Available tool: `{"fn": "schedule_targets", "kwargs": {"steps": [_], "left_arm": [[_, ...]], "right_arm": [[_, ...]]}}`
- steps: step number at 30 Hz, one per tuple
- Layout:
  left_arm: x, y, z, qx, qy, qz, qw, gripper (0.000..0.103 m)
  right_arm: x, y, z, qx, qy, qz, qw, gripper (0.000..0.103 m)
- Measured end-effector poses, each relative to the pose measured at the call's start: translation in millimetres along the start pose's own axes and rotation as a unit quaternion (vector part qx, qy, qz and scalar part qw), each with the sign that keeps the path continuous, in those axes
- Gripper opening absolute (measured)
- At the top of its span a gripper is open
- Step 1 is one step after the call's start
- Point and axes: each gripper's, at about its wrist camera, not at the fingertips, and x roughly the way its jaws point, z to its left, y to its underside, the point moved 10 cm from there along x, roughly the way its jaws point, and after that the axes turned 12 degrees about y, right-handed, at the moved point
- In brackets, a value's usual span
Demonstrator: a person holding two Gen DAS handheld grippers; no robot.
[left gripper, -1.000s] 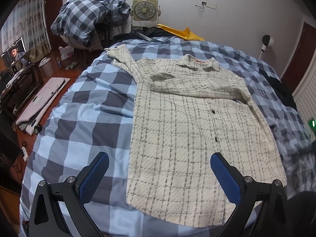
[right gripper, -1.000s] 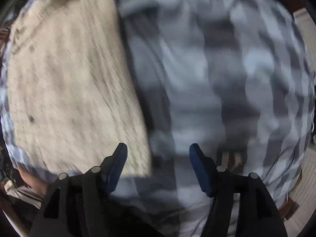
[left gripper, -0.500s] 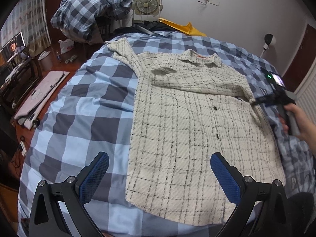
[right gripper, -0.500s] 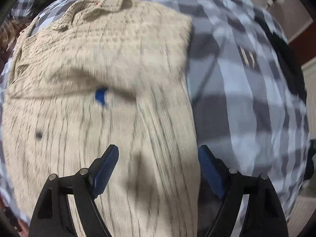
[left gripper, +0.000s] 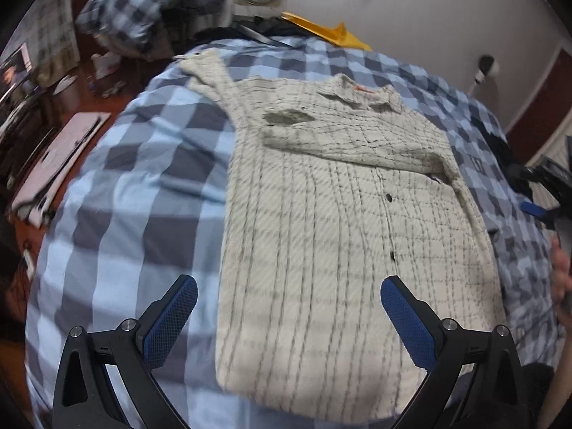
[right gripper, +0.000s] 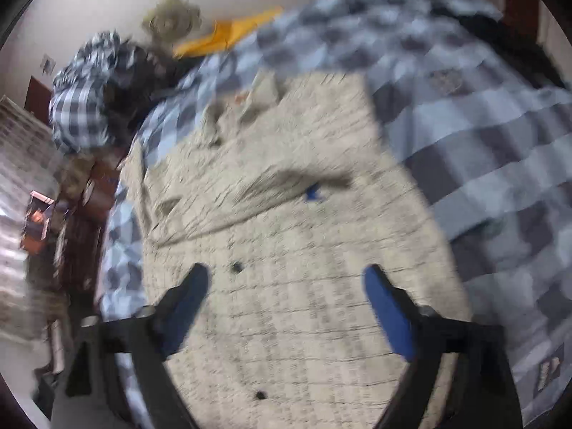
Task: Fold small clothes
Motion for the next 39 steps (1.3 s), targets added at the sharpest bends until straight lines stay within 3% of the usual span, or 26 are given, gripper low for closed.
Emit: {"fn": "schedule_targets", "kwargs": {"steps": [5,7,10,12,17,20,24,27,30,34,39], "left_arm": [[59.8,-78.0,4.3,0.038,-0.003,0.007,0.9993,0.103],[91.7,-117.7,11.6,0.024,0.009,-0.001,0.9997,0.103],[133.1,-148.7,25.3,0.005,0.01,0.008,0.9999,0.102],[166.3,-163.4,35.6,-0.002,0.002,0.021,0.9998,0.101],[215.6,-175.6,52.4,-0.021,-0.007,0.041,0.9989,0.083],[239.6,-165.2,62.7,-0.031,-0.026,0.076,0.9963,0.067],[242.7,-159.4,63.3,-0.015,-0.052,0.084,0.995,0.04],[229.8,-165.0,52.3,-0.023,-0.02,0.067,0.9973,0.018],[207.4,-179.3,34.4,-0.008,-0.001,0.042,0.9991,0.013],[186.5,-196.9,21.6,0.016,0.004,0.045,0.9989,0.01],[158.9,-211.3,31.4,-0.006,0.022,0.034,0.9992,0.01]], "right_arm": [[39.1,4.2,0.9,0.013,-0.042,0.019,0.999,0.099],[63.4,7.4,0.4,0.009,-0.031,0.029,0.999,0.099],[63.0,8.9,3.9,-0.005,-0.015,0.038,0.999,0.098],[67.2,4.3,6.0,-0.005,-0.011,0.042,0.999,0.098],[69.5,-1.0,2.1,0.007,-0.02,0.045,0.999,0.099],[67.4,-5.2,-7.0,0.023,-0.028,0.046,0.998,0.099],[62.0,-11.8,-19.6,0.047,-0.036,0.042,0.997,0.099],[56.7,-14.1,-27.1,0.063,-0.034,0.035,0.997,0.099],[53.1,-16.2,-31.6,0.072,-0.031,0.029,0.996,0.099],[49.9,-19.7,-40.3,0.089,-0.032,0.024,0.995,0.099],[48.8,-23.7,-50.8,0.116,-0.036,0.018,0.992,0.099]]}}
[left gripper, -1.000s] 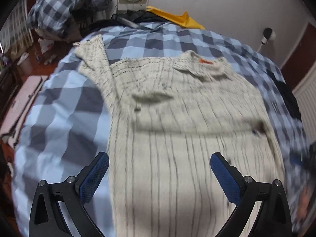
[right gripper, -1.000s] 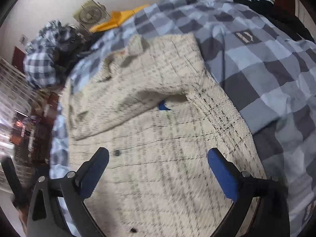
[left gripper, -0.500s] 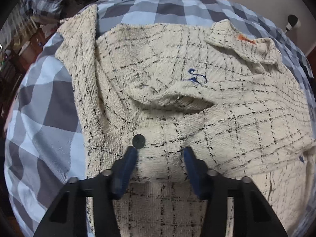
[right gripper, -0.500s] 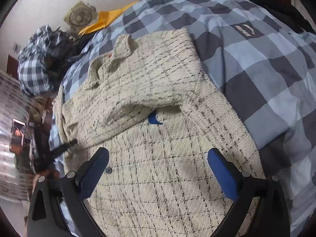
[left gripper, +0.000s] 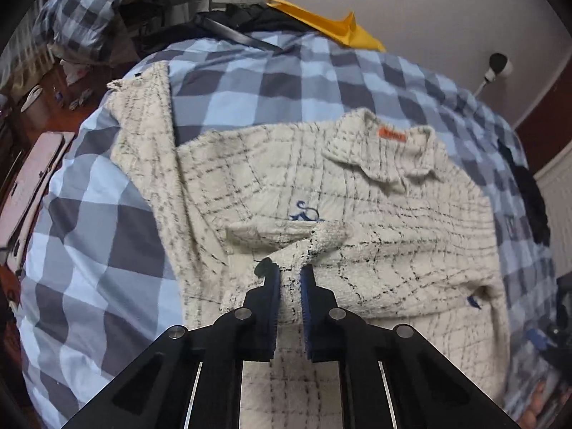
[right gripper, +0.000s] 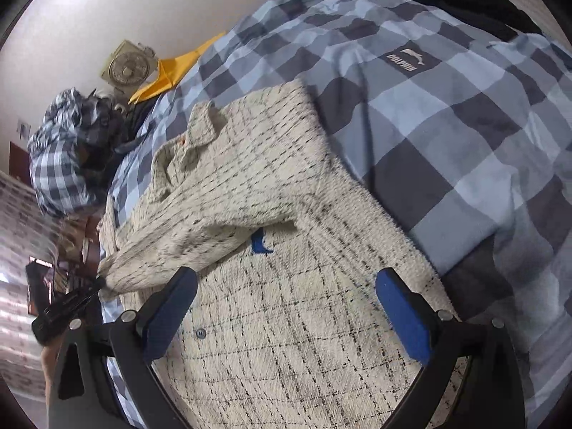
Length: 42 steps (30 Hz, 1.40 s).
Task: Fold small clothes
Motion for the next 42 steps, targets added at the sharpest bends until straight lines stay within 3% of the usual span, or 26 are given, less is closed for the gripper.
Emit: {"fn": "schedule_targets", "kwargs": {"steps": [5,11,12,13,14,15,17,20,25,28,29,30,31,34,36,38,40,42], "left_arm": [[26.5,23.9,28.1,-0.012,-0.006,0.047,0.9988,0.011],[49.7,48.3,29.5,0.038,-0.027,0.072,0.9963,0.018],[47.4,46.9,28.3,0.044,-0.034,0.071,0.9959,0.033],[41.8,43.1,27.1,0.055,-0.048,0.061,0.9954,0.072],[32.5,36.7,24.9,0.068,-0.064,0.043,0.9947,0.096],[23.3,30.6,23.3,0.076,-0.072,0.023,0.9942,0.103],[6.2,20.5,15.4,0.086,-0.067,-0.017,0.994,0.103],[6.6,27.6,0.0,0.083,-0.044,-0.012,0.9955,0.103],[43.5,73.1,-51.0,0.16,-0.011,0.024,0.9867,0.103],[75.3,96.2,-68.8,0.198,-0.022,0.061,0.978,0.103],[81.3,97.6,-68.8,0.198,-0.029,0.067,0.9774,0.103],[91.9,98.0,-63.3,0.187,-0.036,0.075,0.9788,0.103],[97.1,95.6,-57.4,0.164,-0.03,0.074,0.9832,0.103],[101.1,85.8,-32.9,0.059,0.023,0.057,0.9963,0.103],[103.7,79.7,-13.1,-0.027,0.079,0.044,0.9956,0.103],[100.2,72.9,-3.2,-0.061,0.099,0.022,0.993,0.098],[96.6,67.9,5.8,-0.087,0.102,0.008,0.9909,0.09],[94.0,67.1,7.9,-0.097,0.103,0.006,0.99,0.088]], "right_arm": [[20.5,8.7,-3.7,-0.007,0.023,0.028,0.999,0.099],[46.4,15.9,-29.0,0.007,0.075,0.066,0.995,0.099],[46.5,14.5,-33.4,0.014,0.077,0.065,0.995,0.099],[45.4,13.0,-34.8,0.017,0.078,0.063,0.995,0.099],[43.0,10.6,-35.6,0.018,0.079,0.055,0.995,0.099],[38.8,7.0,-33.9,0.015,0.077,0.043,0.996,0.099],[31.9,1.7,-27.3,-0.003,0.081,0.019,0.997,0.099],[33.6,-6.2,-13.2,-0.077,0.125,-0.018,0.989,0.098],[60.9,-10.0,26.7,-0.232,0.193,-0.039,0.953,0.098],[83.2,-9.7,40.3,-0.315,0.246,-0.043,0.916,0.094],[94.0,-9.0,36.7,-0.331,0.267,-0.034,0.904,0.068],[100.4,-8.9,30.7,-0.331,0.276,-0.023,0.902,0.028],[105.1,-10.5,20.9,-0.317,0.279,-0.007,0.906,0.017],[102.1,-27.1,-3.5,-0.233,0.23,0.009,0.945,0.017],[96.1,-40.9,-24.0,-0.184,0.23,0.008,0.956,0.017],[94.5,-49.2,-49.3,-0.142,0.243,0.008,0.96,0.02],[101.9,-49.2,-62.7,-0.131,0.242,0.015,0.961,0.036],[104.5,-48.3,-72.6,-0.128,0.249,0.008,0.96,0.053]]}}
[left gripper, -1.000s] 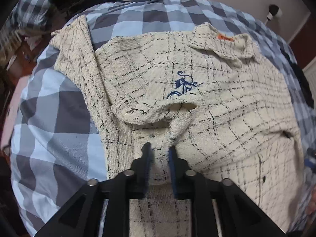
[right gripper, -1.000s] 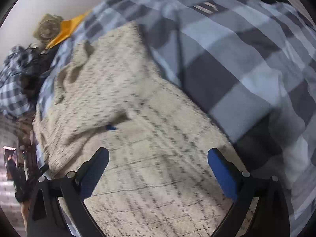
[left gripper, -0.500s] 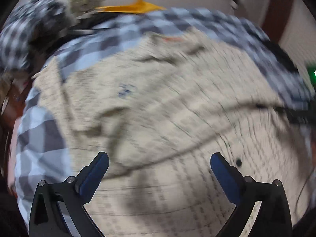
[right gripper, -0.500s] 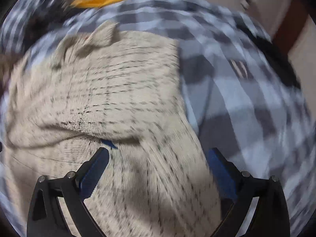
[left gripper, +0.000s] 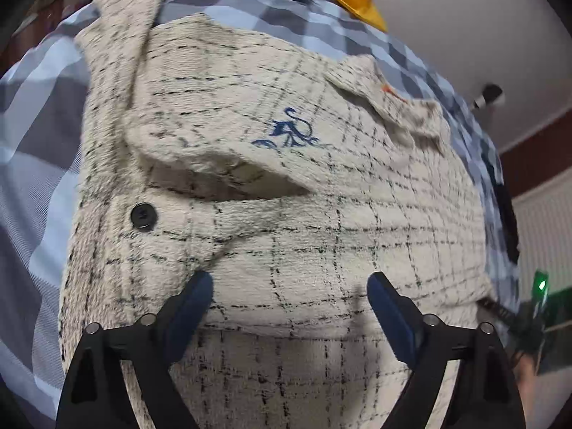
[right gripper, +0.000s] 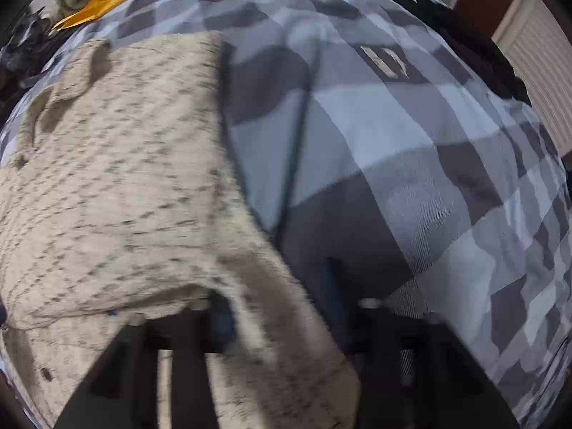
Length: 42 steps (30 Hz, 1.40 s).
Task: Fold small clothes
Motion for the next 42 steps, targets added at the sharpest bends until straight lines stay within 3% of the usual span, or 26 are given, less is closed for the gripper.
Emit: {"fn": "schedule_targets", "kwargs": {"steps": [4,8,10,14,17,18,22,25,28,32,35,37,40,42], "left_arm": [[-10.4,4.3,-18.5,0.051,-0.043,0.02,0.9976,0.089],[-36.0,-5.8,-39.1,0.112,-0.082,-0.011,0.9902,0.1],[-35.8,-11.5,-61.5,0.144,-0.075,-0.021,0.9865,0.102],[-9.4,-3.3,-101.8,0.18,-0.052,-0.004,0.9823,0.102],[22.6,0.2,-106.8,0.182,-0.067,0.009,0.981,0.102],[30.5,1.0,-104.5,0.182,-0.074,0.015,0.9804,0.102],[57.2,7.9,-78.0,0.167,-0.105,0.041,0.9795,0.102],[50.6,9.8,-71.1,0.169,-0.101,0.035,0.9799,0.102],[41.0,7.4,-64.6,0.163,-0.103,0.029,0.9808,0.102],[31.5,3.0,-51.6,0.159,-0.116,0.029,0.98,0.102],[19.1,5.4,-46.7,0.145,-0.11,0.024,0.983,0.102],[8.3,15.4,-50.5,0.14,-0.098,0.022,0.985,0.102],[-10.2,30.7,-62.8,0.166,-0.099,0.016,0.981,0.102],[-26.9,38.8,-71.0,0.181,-0.102,0.006,0.9782,0.102]], "right_arm": [[-25.7,4.3,-12.1,0.015,-0.023,0.006,1.0,0.055],[-71.1,7.3,-26.1,0.079,-0.069,-0.015,0.994,0.068],[-78.4,3.0,-8.7,0.059,-0.075,-0.024,0.995,0.068],[-78.0,-10.9,-3.2,-0.003,0.056,-0.056,0.997,0.069],[-63.9,-0.7,-19.1,-0.012,0.102,-0.037,0.994,0.089],[-51.9,7.1,-27.5,-0.011,0.094,-0.01,0.995,0.095],[-43.1,20.3,-46.7,0.024,0.005,0.055,0.998,0.095],[-62.1,13.9,-54.3,0.061,-0.065,0.057,0.994,0.095],[-89.3,4.4,-58.6,0.086,-0.1,0.033,0.991,0.095],[-114.7,0.9,-75.5,0.148,-0.193,0.031,0.97,0.095],[-105.5,15.1,-73.2,0.127,-0.162,0.047,0.977,0.095],[-95.4,38.5,-58.1,0.07,-0.157,0.077,0.982,0.095],[-83.7,80.1,-52.5,0.016,-0.135,0.103,0.985,0.095],[-89.3,84.0,-44.9,0.0,-0.132,0.093,0.987,0.095]]}}
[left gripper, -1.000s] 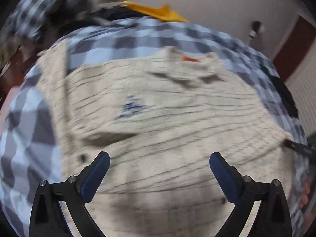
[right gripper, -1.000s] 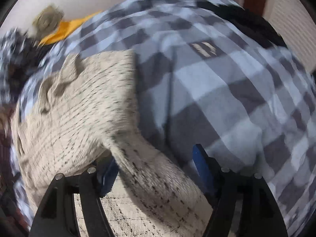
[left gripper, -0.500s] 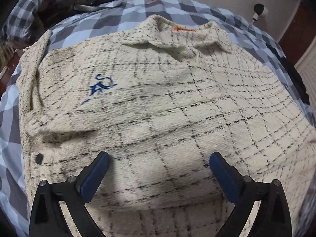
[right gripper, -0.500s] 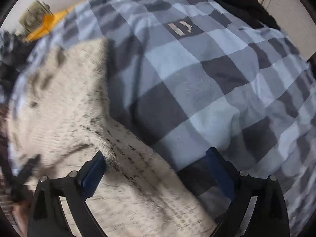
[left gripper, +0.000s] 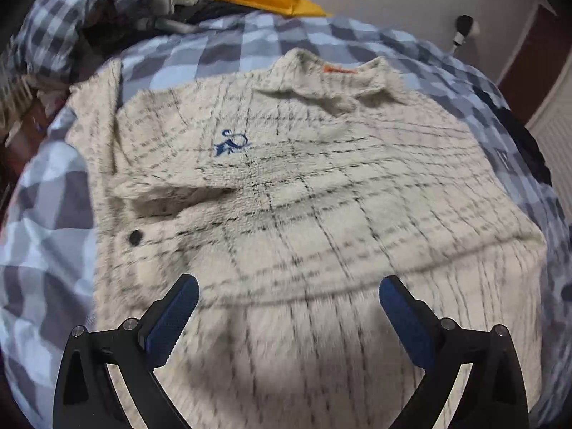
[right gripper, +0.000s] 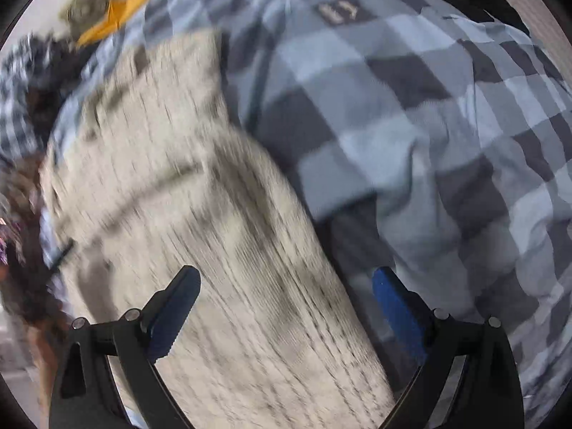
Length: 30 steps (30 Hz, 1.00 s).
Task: Fold small clothes
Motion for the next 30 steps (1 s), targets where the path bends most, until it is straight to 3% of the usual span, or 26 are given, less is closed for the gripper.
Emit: {"fn": "schedule_targets", "kwargs": {"steps": [5,9,12,15,16,18,20,21,25,30], "left_arm": [[-23.5,1.7,-5.1,-0.003,0.002,-0.018,0.9998,0.102],[-17.8,-8.9,0.7,-0.01,-0.002,-0.027,0.9996,0.102],[11.7,-9.0,14.7,-0.043,0.003,-0.012,0.999,0.102],[36.5,8.7,44.1,-0.07,-0.052,0.029,0.9958,0.102],[37.9,16.4,54.1,-0.071,-0.073,0.04,0.994,0.102],[26.4,23.5,64.2,-0.061,-0.087,0.03,0.9939,0.102],[0.6,25.1,72.3,-0.052,-0.092,0.005,0.9944,0.102],[-13.7,25.6,76.4,-0.054,-0.092,-0.007,0.9943,0.102],[-75.6,35.7,98.9,-0.097,-0.077,-0.039,0.9916,0.102],[-136.3,51.7,117.6,-0.103,-0.115,-0.049,0.9867,0.102]], "right_arm": [[-37.2,-56.9,65.8,-0.028,-0.077,-0.086,0.993,0.095],[-22.8,-106.9,120.1,-0.048,-0.1,-0.129,0.985,0.095],[25.4,-119.3,151.7,-0.08,-0.076,-0.096,0.989,0.095],[80.9,-108.4,143.4,-0.102,-0.001,-0.042,0.994,0.095],[88.1,-106.4,133.4,-0.11,0.028,-0.046,0.992,0.093],[77.1,-101.4,119.2,-0.107,0.039,-0.073,0.991,0.092],[52.2,-91.5,90.7,-0.085,0.098,-0.1,0.986,0.093],[40.0,-85.5,85.1,-0.077,0.096,-0.109,0.986,0.094],[-24.0,-30.4,88.4,-0.022,-0.018,-0.116,0.993,0.094],[-71.6,37.9,121.8,0.003,-0.125,-0.119,0.985,0.094]]}}
